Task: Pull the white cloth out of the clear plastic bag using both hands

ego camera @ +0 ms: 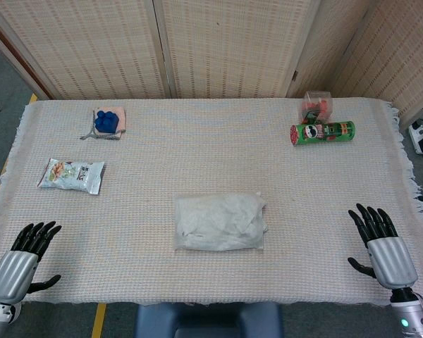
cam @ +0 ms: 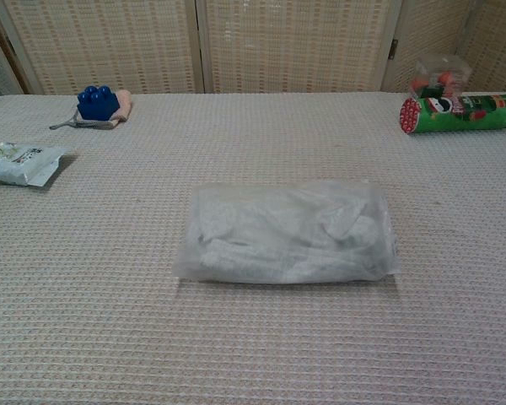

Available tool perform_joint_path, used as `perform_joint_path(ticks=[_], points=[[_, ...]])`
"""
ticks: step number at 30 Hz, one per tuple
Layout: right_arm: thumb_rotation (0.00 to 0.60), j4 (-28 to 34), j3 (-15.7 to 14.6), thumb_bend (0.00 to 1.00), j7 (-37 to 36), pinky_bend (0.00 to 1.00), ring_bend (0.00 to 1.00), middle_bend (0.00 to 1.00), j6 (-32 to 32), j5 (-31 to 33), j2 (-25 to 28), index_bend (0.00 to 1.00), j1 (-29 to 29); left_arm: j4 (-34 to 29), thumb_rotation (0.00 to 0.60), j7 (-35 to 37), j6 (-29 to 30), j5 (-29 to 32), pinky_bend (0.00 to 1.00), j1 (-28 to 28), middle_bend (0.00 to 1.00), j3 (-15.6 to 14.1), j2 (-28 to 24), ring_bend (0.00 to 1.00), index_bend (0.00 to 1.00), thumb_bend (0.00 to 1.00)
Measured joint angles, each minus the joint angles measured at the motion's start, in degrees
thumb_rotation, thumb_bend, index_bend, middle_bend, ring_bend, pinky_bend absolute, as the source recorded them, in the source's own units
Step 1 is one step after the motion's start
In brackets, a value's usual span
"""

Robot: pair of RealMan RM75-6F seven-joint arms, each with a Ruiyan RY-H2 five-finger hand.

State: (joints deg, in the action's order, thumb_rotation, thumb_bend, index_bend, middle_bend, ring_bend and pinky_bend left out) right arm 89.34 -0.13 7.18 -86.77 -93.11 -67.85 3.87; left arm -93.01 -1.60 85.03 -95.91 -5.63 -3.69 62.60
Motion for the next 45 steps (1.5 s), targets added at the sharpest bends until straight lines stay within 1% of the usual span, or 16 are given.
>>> perform_joint_path(ticks=[3, 6, 9, 12, 13, 14, 16, 18, 19, 21, 24, 29, 33, 36, 40, 45], points=[[0.6, 0.03, -0.06, 0.05, -0.04, 0.0, 0.0, 0.0, -0.01, -0.09, 0.06, 0.0, -0.03, -0.16, 0.6, -0.01, -0.51, -0.54, 0.08, -0.19, 0.11, -0.38, 0.18, 0.0, 0.12, 0.13], [0.6, 0.2, -0.2, 0.05, -0.04, 0.0, 0.0, 0.0, -0.27, -0.38, 0.18, 0.0, -0.18, -0.27, 0.6, 0.36, -0.71, -1.9, 0.23, -0.39, 0.11, -0.97, 0.49, 0.01, 0.12, 0.13], [0.6, 0.25, -0.49, 0.05, 0.17, 0.0, 0.0, 0.0, -0.56, -0.96, 0.21, 0.0, -0.35, -0.47, 0.6, 0.95, -0.54, -4.28, 0.4, -0.49, 0.19, -1.92, 1.16, 0.12, 0.14, 0.13], [0.6, 0.31, -0.63, 0.05, 0.52, 0.0, 0.0, 0.0, -0.79, -1.26, 0.11, 0.0, -0.48, -0.39, 0.6, 1.33, 0.26, -7.26, 0.62, -0.5, 0.39, -2.67, 3.07, 0.34, 0.17, 0.13], [0.6, 0.32, -0.56, 0.05, 0.63, 0.0, 0.0, 0.0, -0.83, -1.23, 0.04, 0.0, -0.51, -0.25, 0.6, 1.39, 0.54, -8.14, 0.7, -0.52, 0.52, -2.8, 3.95, 0.46, 0.18, 0.13], [0.6, 0.33, -0.51, 0.05, 0.72, 0.0, 0.0, 0.0, -0.84, -1.15, -0.04, 0.0, -0.52, 0.02, 0.6, 1.48, 0.89, -9.25, 0.74, -0.58, 0.59, -2.91, 5.31, 0.53, 0.2, 0.13], [0.6, 0.34, -0.42, 0.05, 1.04, 0.0, 0.0, 0.0, -0.78, -1.07, -0.26, 0.0, -0.5, 0.65, 0.6, 1.6, 1.31, -10.64, 0.87, -0.8, 0.84, -2.98, 7.66, 0.75, 0.25, 0.14], [0.6, 0.34, -0.38, 0.05, 1.26, 0.0, 0.0, 0.0, -0.67, -1.11, -0.48, 0.0, -0.42, 1.76, 0.6, 1.74, 1.67, -11.86, 0.96, -1.16, 0.96, -2.92, 10.77, 0.88, 0.31, 0.16], [0.6, 0.29, -0.36, 0.05, 1.49, 0.0, 0.0, 0.0, -0.62, -1.14, -0.64, 0.0, -0.38, 2.36, 0.6, 1.75, 1.73, -12.31, 0.99, -1.34, 1.0, -2.87, 12.21, 0.94, 0.35, 0.17], [0.6, 0.18, -0.36, 0.05, 2.02, 0.0, 0.0, 0.0, -0.43, -1.12, -0.91, 0.0, -0.32, 3.92, 0.6, 1.7, 1.51, -13.13, 1.0, -1.86, 1.0, -2.81, 15.68, 0.99, 0.39, 0.2], [0.6, 0.0, -0.26, 0.05, 2.93, 0.0, 0.0, 0.0, 0.01, -0.83, -1.41, 0.0, -0.2, 5.65, 0.6, 1.48, -0.65, -12.79, 1.0, -2.67, 1.0, -2.63, 20.17, 1.0, 0.43, 0.28], [0.6, -0.07, -0.24, 0.05, 3.74, 0.0, 0.0, 0.0, 0.69, -0.41, -1.73, 0.0, -0.05, 7.35, 0.6, -1.81, -6.55, -8.17, 1.0, -3.93, 1.0, -1.31, 26.54, 1.0, 0.44, 0.37], [0.6, -0.06, -0.24, 0.05, 3.6, 0.0, 0.0, 0.0, 1.34, -0.09, -1.61, 0.0, 0.14, 8.89, 0.6, -6.09, -7.78, -6.23, 1.0, -4.6, 1.0, 0.12, 31.77, 1.0, 0.42, 0.39], [0.6, 0.02, -0.28, 0.05, 3.52, 0.0, 0.0, 0.0, 1.83, 0.13, -1.43, 0.0, 0.32, 10.6, 0.6, -8.82, -7.69, -5.57, 1.0, -5.11, 1.0, 1.36, 35.0, 1.0, 0.39, 0.37], [0.6, 0.35, -0.29, 0.05, 3.44, 0.0, 0.0, 0.0, 2.22, 0.45, -1.11, 0.0, 0.42, 12.98, 0.6, -11.3, -7.14, -5.08, 1.0, -5.8, 1.0, 2.6, 38.09, 1.0, 0.41, 0.26], [0.6, 0.74, -0.33, 0.05, 3.11, 0.0, 0.0, 0.0, 2.33, 0.53, -0.68, 0.0, 0.47, 17.15, 0.6, -12.95, -6.2, -5.19, 1.0, -6.76, 1.0, 3.46, 41.46, 1.0, 0.42, 0.24]])
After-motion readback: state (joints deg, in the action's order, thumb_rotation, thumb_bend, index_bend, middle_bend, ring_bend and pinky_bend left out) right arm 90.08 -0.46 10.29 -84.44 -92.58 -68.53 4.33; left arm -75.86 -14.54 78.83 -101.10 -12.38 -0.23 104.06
